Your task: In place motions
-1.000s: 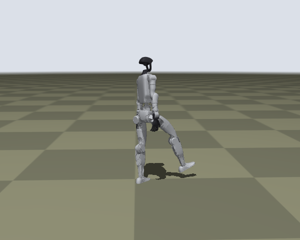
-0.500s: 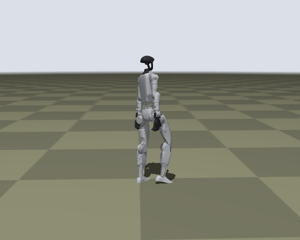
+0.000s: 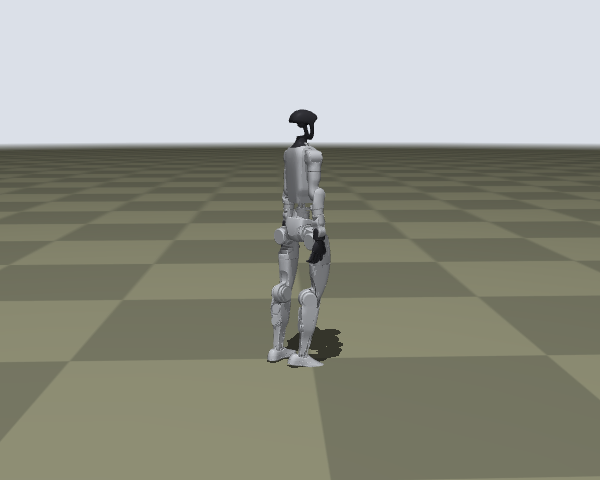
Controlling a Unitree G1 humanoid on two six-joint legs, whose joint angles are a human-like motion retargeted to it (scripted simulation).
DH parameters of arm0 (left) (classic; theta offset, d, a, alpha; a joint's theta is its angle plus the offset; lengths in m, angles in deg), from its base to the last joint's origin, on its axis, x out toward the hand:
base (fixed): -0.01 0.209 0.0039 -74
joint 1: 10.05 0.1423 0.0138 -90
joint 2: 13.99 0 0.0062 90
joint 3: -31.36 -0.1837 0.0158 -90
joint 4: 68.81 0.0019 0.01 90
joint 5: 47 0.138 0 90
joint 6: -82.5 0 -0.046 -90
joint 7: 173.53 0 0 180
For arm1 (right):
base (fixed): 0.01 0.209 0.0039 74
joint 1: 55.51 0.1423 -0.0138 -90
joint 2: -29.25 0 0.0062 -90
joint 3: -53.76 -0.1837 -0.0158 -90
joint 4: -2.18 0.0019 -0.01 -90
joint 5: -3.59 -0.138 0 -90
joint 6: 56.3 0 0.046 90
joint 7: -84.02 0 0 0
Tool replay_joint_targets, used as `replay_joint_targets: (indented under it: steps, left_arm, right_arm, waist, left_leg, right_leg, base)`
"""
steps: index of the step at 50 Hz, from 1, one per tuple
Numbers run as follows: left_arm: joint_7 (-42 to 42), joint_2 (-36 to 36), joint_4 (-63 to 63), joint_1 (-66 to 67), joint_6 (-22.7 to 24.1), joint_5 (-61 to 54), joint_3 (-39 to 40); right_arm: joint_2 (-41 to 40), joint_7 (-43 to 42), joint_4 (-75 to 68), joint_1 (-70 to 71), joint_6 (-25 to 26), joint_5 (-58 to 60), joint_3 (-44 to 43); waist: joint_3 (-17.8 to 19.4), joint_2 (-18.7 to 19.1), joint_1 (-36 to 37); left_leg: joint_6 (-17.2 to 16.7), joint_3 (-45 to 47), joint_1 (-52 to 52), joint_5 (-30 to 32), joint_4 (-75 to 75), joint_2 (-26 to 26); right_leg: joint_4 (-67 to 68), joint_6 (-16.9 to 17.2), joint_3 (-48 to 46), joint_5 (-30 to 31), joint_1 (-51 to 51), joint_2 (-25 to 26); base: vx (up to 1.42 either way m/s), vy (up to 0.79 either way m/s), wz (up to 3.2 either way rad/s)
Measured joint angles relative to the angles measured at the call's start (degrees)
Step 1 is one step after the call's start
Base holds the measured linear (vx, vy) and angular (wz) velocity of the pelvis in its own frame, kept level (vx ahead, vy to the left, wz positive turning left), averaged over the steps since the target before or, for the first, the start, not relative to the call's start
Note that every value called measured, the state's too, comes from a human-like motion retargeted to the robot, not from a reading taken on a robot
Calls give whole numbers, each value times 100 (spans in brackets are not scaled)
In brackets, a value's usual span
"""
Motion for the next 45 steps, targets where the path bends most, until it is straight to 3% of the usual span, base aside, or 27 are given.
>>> replay_joint_targets:
  steps: [10, 13, 15, 25, 30, 34, 39, 45]
  left_arm:
    - [-16, 89, -243, 17, 98, -252, 131]
    - [-55, 79, -214, 10, 76, -205, 131]
    - [-56, 84, -214, 5, 54, -159, 156]
    - [-77, 85, -145, 329, 95, -266, 409]
    - [-140, 82, 368, 455, 29, -312, 605]
    - [-133, 137, 685, 631, -10, -342, 763]
    - [6, 195, 808, 797, -75, -181, 844]
    - [70, 123, 562, 756, -98, 36, 722]
  right_arm:
    - [206, -87, -710, -148, 320, 300, -187]
    - [302, -147, -784, -205, 288, 173, -377]
    - [381, -157, -857, -244, 298, 12, -450]
    - [606, -423, -940, -6, 356, -196, -288]
    - [507, -279, -642, 133, 330, -10, -148]
    - [369, -169, -317, 308, 307, 89, -48]
    - [221, 25, 177, 363, 149, 89, 82]
    - [194, -5, 199, 239, 87, 119, 28]
  waist:
    - [-45, 63, 8]
    - [-96, -160, 37]
    - [-63, -229, 102]
    - [1174, -170, 1212]
    - [1728, -489, 1934]
    - [1950, -748, 2331]
    - [1907, -761, 2302]
    - [1398, -413, 1975]
  left_leg:
    - [-169, 173, -238, -129, 742, 222]
    - [283, 263, -984, -38, 2057, 36]
    - [394, 299, -1390, -156, 2587, -105]
    - [147, -378, -3427, -29, 639, -716]
    - [301, 19, -4540, 53, 358, -472]
    - [328, 234, -5005, 85, 316, -158]
    - [284, 375, -4896, 91, 287, -39]
    - [234, 392, -4172, 111, 381, -179]
  right_leg:
    - [187, -103, 328, -115, -94, 86]
    - [269, -49, 396, -137, -153, -298]
    - [315, -48, 333, -147, -154, -438]
    - [782, -390, 631, -472, 564, -158]
    - [1196, -579, 1144, -578, 735, -393]
    - [1559, -602, 1615, -604, 593, -660]
    - [1681, -486, 1741, -583, 461, -756]
    - [1392, -236, 1391, -450, 321, -542]
  base:
    - [-12, 22, -13]
    - [-16, 27, 18]
    - [-16, 26, 16]
    - [-12, 18, -54]
    - [-6, 6, -93]
    - [-5, 7, -100]
    - [-6, 9, -34]
    - [-1, 3, 35]
